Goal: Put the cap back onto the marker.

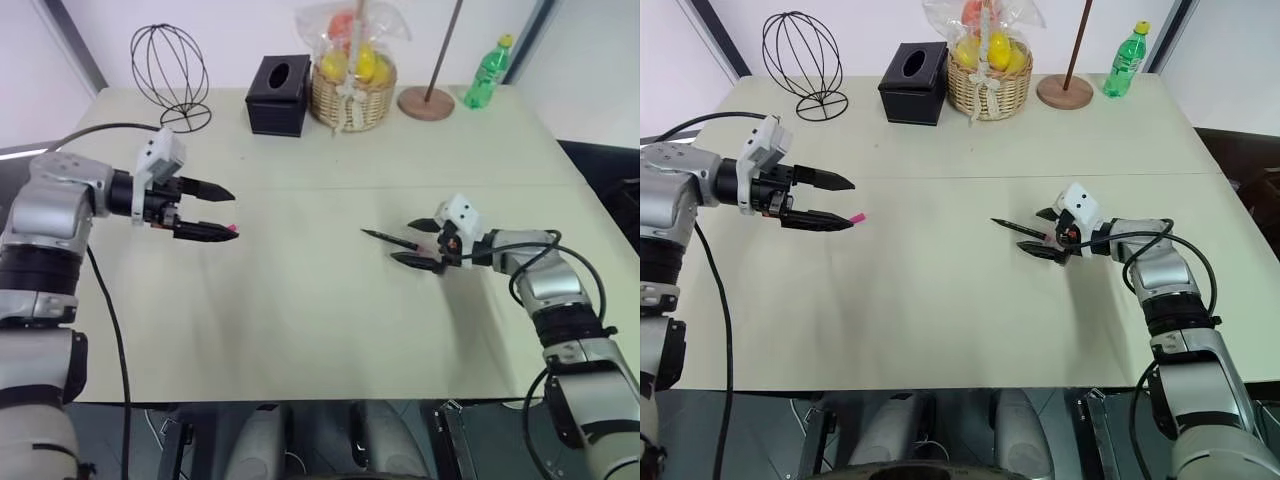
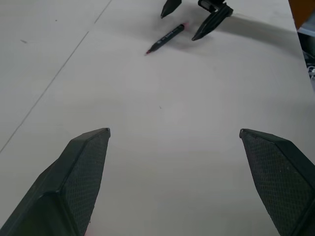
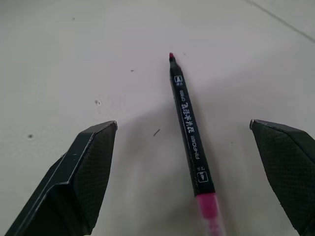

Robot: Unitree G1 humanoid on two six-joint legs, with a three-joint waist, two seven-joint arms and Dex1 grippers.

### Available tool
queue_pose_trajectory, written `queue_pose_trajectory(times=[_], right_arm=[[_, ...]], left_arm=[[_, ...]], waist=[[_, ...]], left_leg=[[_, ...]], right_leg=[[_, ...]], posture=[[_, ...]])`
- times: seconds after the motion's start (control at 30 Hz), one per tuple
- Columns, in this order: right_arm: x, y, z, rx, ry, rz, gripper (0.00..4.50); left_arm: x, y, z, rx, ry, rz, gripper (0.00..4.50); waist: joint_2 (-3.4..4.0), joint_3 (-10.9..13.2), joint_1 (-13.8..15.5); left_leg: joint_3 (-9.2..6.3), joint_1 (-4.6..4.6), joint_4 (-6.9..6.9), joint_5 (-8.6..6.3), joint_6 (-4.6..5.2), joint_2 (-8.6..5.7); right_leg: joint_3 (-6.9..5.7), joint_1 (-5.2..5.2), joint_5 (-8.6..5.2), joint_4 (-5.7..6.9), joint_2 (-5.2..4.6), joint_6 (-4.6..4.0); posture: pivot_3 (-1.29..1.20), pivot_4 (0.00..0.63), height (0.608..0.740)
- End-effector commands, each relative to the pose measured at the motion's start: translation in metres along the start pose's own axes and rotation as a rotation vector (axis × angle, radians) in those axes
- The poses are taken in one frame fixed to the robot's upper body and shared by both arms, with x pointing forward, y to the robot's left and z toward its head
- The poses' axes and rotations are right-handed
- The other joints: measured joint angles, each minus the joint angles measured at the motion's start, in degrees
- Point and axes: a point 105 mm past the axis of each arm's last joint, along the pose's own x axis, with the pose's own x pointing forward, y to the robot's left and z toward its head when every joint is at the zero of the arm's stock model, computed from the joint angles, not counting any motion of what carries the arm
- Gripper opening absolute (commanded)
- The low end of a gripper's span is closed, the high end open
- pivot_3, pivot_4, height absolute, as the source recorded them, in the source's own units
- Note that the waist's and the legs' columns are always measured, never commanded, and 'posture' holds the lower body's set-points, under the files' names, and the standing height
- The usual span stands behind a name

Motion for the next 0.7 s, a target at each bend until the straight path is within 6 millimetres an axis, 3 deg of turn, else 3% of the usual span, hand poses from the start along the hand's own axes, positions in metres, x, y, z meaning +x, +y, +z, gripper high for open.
queue_pose_trajectory(times=[0.03, 0.33, 0.6, 0.7], right_arm=[[0.01, -0.008, 0.012, -0.038, -0.032, -0.01, 4.5], [0.029, -0.007, 0.009, -0.027, -0.018, 0.038, 4.5], [0.033, -0.004, 0.003, -0.02, 0.019, 0.075, 4.5], [0.037, -0.003, 0.003, -0.003, 0.035, 0.078, 3.6]], left_arm=[[-0.005, -0.003, 0.009, 0.045, -0.015, 0.011, 4.43], [-0.001, -0.008, 0.003, 0.031, -0.022, 0.025, 4.43], [-0.002, -0.011, -0.001, 0.017, -0.03, 0.041, 4.43], [-0.001, -0.012, -0.003, 0.012, -0.031, 0.044, 4.5]], waist=[[0.0, 0.0, -0.1], [0.01, 0.0, -0.2], [0.01, 0.0, -0.6], [0.01, 0.0, -1.1]], left_leg=[[0.0, 0.0, 0.0, 0.0, 0.0, 0.0], [-0.02, 0.0, -0.01, 0.01, -0.01, 0.01], [-0.04, 0.01, 0.0, 0.01, -0.02, 0.0], [-0.05, 0.01, 0.0, 0.01, -0.02, 0.0]], right_leg=[[0.0, 0.0, 0.0, 0.01, 0.0, 0.0], [0.01, -0.02, 0.0, 0.02, 0.01, 0.0], [0.01, -0.02, 0.0, 0.04, 0.01, 0.0], [0.0, -0.02, 0.0, 0.05, 0.01, 0.0]], posture=[[0.0, 0.15, 0.74], [0.0, 0.15, 0.74], [0.0, 0.15, 0.74], [0.0, 0.15, 0.74]])
